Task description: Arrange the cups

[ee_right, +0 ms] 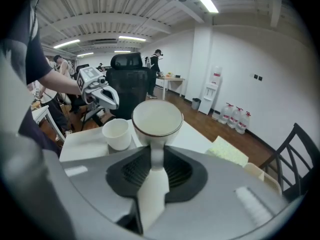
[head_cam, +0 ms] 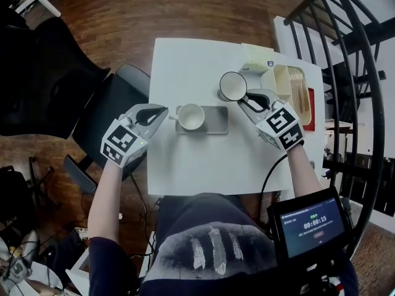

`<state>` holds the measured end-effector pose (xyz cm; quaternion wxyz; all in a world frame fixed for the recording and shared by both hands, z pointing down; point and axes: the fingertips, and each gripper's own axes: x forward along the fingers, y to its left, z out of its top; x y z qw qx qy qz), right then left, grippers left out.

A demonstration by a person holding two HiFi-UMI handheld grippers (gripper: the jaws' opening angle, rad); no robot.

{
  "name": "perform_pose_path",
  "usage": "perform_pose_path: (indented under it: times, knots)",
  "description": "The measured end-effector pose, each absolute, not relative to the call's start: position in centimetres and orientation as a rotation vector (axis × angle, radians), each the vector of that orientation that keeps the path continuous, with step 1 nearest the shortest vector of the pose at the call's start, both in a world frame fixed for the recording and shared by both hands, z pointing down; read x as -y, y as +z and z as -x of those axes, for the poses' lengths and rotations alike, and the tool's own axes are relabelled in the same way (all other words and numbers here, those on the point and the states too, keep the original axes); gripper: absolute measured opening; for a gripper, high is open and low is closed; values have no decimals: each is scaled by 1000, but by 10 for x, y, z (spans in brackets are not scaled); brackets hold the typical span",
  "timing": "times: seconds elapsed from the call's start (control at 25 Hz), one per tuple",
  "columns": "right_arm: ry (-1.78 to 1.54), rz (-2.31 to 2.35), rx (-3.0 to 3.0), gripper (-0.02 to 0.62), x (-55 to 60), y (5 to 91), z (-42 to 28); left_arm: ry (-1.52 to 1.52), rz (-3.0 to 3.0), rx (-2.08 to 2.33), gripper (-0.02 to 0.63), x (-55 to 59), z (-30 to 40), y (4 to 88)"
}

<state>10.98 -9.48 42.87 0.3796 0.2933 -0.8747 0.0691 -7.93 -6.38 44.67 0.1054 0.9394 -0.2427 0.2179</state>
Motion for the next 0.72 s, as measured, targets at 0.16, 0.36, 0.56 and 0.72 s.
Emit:
perform_pose_path:
  times: [0.16, 0.36, 0.56, 0.72]
  knots:
    - [197, -669, 2228, 74, 82, 449, -110, 646, -2765, 723, 14, 58, 78, 446]
    - [209, -605, 2211, 74, 66, 462, -109, 660, -2758, 734, 14, 44, 85, 444]
    - [209, -556, 2193, 74, 51, 472, -109, 694, -2752, 741, 14, 34, 86, 446]
    - [205, -526, 2188, 74, 40, 478, -105, 700, -2764, 743, 14, 29, 85, 441]
